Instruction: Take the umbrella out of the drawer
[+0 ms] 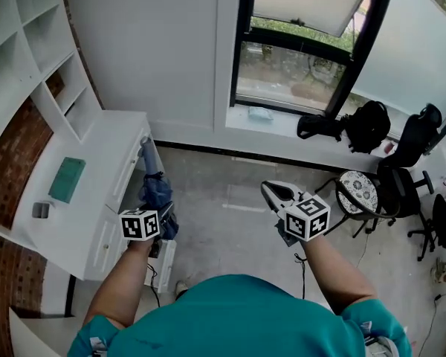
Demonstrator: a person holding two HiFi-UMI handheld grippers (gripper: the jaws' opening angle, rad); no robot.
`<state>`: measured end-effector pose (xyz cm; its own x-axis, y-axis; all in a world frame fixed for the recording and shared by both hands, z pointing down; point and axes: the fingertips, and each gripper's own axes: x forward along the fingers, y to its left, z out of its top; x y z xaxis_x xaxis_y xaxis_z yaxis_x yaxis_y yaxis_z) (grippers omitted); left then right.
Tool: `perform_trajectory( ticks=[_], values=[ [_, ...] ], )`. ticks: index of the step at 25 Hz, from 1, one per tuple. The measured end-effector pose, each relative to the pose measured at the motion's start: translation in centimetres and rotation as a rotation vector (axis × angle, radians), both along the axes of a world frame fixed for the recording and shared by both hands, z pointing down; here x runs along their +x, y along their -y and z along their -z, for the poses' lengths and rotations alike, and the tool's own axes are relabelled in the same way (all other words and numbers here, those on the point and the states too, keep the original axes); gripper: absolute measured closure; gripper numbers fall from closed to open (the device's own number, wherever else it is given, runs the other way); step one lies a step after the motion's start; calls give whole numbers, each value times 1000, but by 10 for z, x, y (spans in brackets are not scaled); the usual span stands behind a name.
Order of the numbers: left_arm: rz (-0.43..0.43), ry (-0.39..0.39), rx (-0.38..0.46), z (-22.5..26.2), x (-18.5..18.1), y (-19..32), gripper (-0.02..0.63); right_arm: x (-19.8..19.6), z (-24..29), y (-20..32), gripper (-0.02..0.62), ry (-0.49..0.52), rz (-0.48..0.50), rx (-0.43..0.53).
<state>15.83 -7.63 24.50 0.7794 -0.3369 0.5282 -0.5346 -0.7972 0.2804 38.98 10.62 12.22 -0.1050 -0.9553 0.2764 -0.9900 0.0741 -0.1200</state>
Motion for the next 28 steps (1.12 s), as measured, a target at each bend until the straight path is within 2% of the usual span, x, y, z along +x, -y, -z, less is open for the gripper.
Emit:
perform_trajectory(
  ticks=[7,14,18,21,24,28],
  values=[
    [-195,-98,65,67,34,-11,336,14,30,-41,574,-20,-183,24],
    [-413,-131,100,104,61,-26,336,18,60,-63,574,18,-360,106],
    [-438,-176,109,125,77,-44,336,22,71,-82,574,3,-358,126],
    [-424,-220,132,143,92,-63,336,39,81,-101,574,-35,-341,126],
    [-407,-263,126,156,101,-82,336,59,89,-120,574,-33,-339,127],
    [-428,-320,150,177,112,-101,336,80,101,-137,574,-45,-341,147]
  ],
)
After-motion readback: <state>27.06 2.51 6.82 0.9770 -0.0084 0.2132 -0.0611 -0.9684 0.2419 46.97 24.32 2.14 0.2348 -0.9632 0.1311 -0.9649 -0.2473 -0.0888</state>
